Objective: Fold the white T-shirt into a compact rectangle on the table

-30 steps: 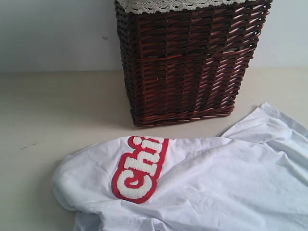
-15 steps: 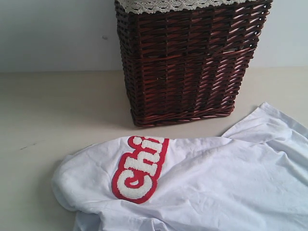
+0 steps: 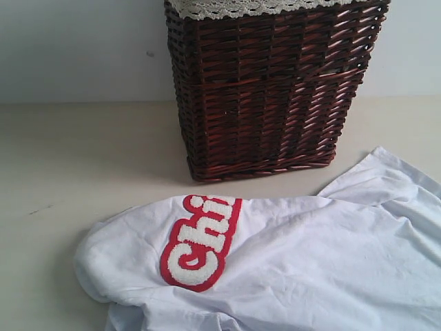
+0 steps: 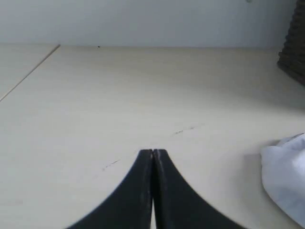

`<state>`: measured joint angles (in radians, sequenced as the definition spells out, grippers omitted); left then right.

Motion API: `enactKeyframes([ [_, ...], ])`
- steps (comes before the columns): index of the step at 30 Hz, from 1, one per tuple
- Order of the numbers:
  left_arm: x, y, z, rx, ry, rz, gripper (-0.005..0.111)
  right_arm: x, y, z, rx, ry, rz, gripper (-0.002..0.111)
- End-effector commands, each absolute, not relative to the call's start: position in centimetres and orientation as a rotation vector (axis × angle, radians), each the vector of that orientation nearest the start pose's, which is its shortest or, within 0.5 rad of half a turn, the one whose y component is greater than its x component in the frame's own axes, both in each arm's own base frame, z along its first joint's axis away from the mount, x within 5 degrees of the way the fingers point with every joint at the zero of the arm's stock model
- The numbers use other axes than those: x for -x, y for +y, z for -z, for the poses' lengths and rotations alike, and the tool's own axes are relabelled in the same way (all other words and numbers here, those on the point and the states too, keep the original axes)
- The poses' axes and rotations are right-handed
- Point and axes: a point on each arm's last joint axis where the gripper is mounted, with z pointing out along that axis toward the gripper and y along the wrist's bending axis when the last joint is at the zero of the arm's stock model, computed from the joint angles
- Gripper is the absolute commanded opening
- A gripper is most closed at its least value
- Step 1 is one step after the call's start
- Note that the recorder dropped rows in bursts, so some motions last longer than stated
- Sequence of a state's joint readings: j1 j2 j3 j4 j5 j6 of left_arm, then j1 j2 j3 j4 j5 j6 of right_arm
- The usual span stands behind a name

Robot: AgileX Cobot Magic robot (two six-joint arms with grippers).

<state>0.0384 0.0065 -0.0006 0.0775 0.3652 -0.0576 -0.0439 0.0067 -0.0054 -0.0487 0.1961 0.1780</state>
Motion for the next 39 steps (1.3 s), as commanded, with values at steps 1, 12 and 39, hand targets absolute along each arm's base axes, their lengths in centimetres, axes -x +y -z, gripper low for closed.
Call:
enactKeyframes([
  [1,-5.3,0.4,-18.1,0.043,1.839,-0.057,0.000,-5.6,-0.1,-19.6,-0.274,1.653,-0.211,0.000],
  [12,-5.3,0.4,-18.1,0.043,1.839,-0.057,0.000,-5.3,0.1,-18.2,-0.265,1.817,-0.186,0.000],
  [39,-8.8,0.5,-19.7,0.042,2.093,-0.053,0.000,-5.3,0.1,-18.2,-0.283,1.814,-0.209,0.000],
])
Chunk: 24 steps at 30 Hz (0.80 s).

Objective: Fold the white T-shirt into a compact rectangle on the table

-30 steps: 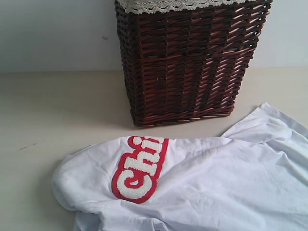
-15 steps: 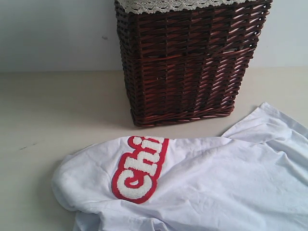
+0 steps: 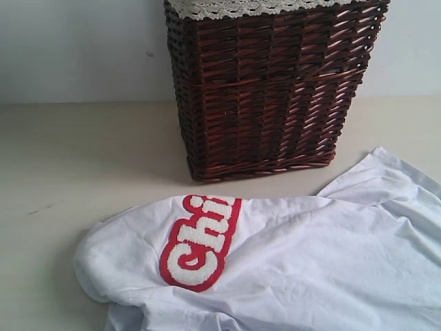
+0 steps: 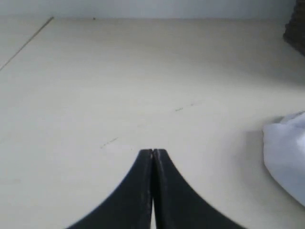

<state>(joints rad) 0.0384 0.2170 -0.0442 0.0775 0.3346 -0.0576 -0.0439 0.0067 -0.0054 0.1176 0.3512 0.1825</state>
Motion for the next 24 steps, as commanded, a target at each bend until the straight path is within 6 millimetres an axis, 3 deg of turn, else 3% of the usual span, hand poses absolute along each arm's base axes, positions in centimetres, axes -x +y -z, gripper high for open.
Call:
enactKeyframes([
  [1,-9.6,0.6,-20.1,0.042,2.127,-0.053,0.000,-5.3,0.1,-18.2,-0.283,1.814,-0.209,0.000],
  [6,-14.4,0.6,-21.5,0.181,2.316,0.039,0.000,-5.3,0.1,-18.2,-0.283,1.814,-0.209,0.000],
  [8,-16.4,0.5,-21.5,0.345,2.328,0.120,0.000,-5.3,0.1,-18.2,-0.283,1.814,-0.209,0.000],
  [11,-19.1,0.7,-21.4,0.822,2.202,0.323,0.000,-5.3,0.1,-18.2,-0.283,1.814,-0.209,0.000],
  [15,-21.1,0.9,-21.4,1.117,1.967,0.520,0.000,-5.3,0.1,-18.2,-0.283,1.814,-0.209,0.000],
  [20,-23.1,1.0,-20.8,1.074,1.862,0.565,0.000,-5.3,0.1,-18.2,-0.283,1.814,-0.209,0.000],
  [24,-24.3,0.8,-18.9,1.075,1.887,0.560,0.000,-5.3,0.1,-18.2,-0.283,1.814,-0.209,0.000],
])
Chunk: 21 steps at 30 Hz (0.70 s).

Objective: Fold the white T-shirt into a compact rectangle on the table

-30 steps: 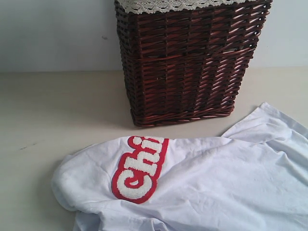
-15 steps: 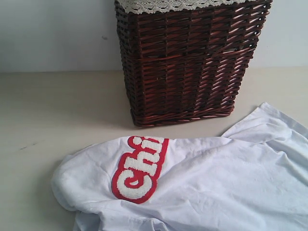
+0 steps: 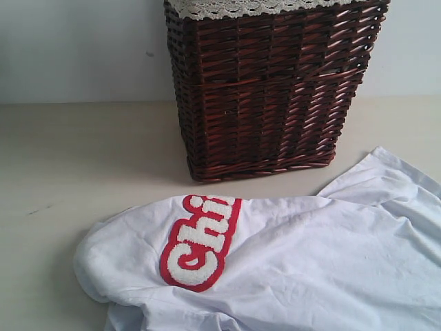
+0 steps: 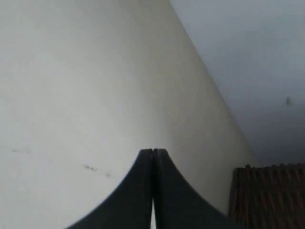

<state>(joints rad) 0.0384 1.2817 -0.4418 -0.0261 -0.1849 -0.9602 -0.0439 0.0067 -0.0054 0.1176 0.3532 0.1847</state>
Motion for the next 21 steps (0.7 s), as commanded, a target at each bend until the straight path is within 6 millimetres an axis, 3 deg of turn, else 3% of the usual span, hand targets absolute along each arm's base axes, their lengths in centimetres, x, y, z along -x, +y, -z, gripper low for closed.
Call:
enactKeyframes([
  [1,-24.7,0.7,-18.4,1.080,1.880,0.570,0.000,-5.3,0.1,-18.2,-0.283,1.814,-0.209,0.000],
  [5,-26.2,-0.4,-17.6,1.055,1.839,0.643,0.000,-5.3,0.1,-18.2,-0.283,1.814,-0.209,0.000],
  [10,-28.6,-2.7,-18.9,1.005,1.818,0.742,0.000,-5.3,0.1,-18.2,-0.283,1.814,-0.209,0.000],
  [12,-30.1,-3.7,-19.9,1.116,1.791,0.835,0.000,-5.3,0.1,-18.2,-0.287,1.814,-0.216,0.000],
  [15,-31.9,-5.0,-20.7,1.354,1.930,0.809,0.000,-5.3,0.1,-18.2,-0.287,1.814,-0.216,0.000],
  [18,-32.1,-5.9,-21.2,1.737,2.065,0.654,0.000,-5.3,0.1,-18.2,-0.287,1.814,-0.216,0.000],
  [21,-32.1,-6.9,-22.7,2.004,2.025,0.613,0.000,-5.3,0.1,-18.2,-0.287,1.814,-0.216,0.000],
])
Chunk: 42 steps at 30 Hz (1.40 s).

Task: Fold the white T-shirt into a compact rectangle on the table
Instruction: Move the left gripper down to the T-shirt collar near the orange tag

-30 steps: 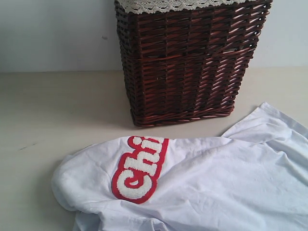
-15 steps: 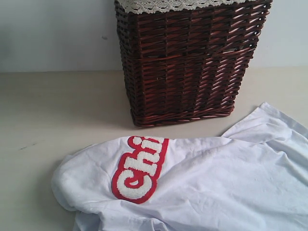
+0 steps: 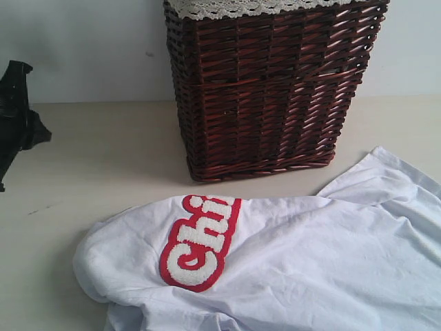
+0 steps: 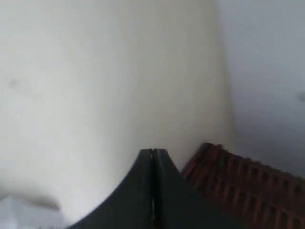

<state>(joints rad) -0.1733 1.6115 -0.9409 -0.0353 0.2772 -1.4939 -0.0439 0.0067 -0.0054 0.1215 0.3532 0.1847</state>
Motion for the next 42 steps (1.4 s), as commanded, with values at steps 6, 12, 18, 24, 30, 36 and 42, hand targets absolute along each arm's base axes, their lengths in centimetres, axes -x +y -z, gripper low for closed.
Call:
enactKeyframes([
  [6,-32.1,-10.0,-24.1,2.311,1.923,0.855,0.000,-5.3,0.1,-18.2,-0.287,1.814,-0.216,0.000],
  [12,-32.8,-11.1,-23.2,2.017,2.037,0.794,0.000,-5.3,0.1,-18.2,-0.289,1.814,-0.217,0.000],
  [18,-32.8,-12.7,-20.0,2.444,1.933,0.763,0.000,-5.3,0.1,-18.2,-0.289,1.814,-0.217,0.000],
  [24,-34.8,-12.8,-17.2,2.367,1.877,0.816,0.014,-5.3,0.1,-18.2,-0.289,1.814,-0.217,0.000],
  [30,-35.8,-12.7,-14.6,2.257,1.966,0.740,0.032,-5.3,0.1,-18.2,-0.289,1.814,-0.217,0.000],
  [36,-35.2,-14.0,-15.6,2.163,2.257,0.679,0.032,-5.3,0.1,-18.2,-0.289,1.814,-0.217,0.000],
  [42,-33.7,-15.2,-17.6,2.117,2.480,0.455,0.032,-5.3,0.1,-18.2,-0.289,1.814,-0.217,0.000],
])
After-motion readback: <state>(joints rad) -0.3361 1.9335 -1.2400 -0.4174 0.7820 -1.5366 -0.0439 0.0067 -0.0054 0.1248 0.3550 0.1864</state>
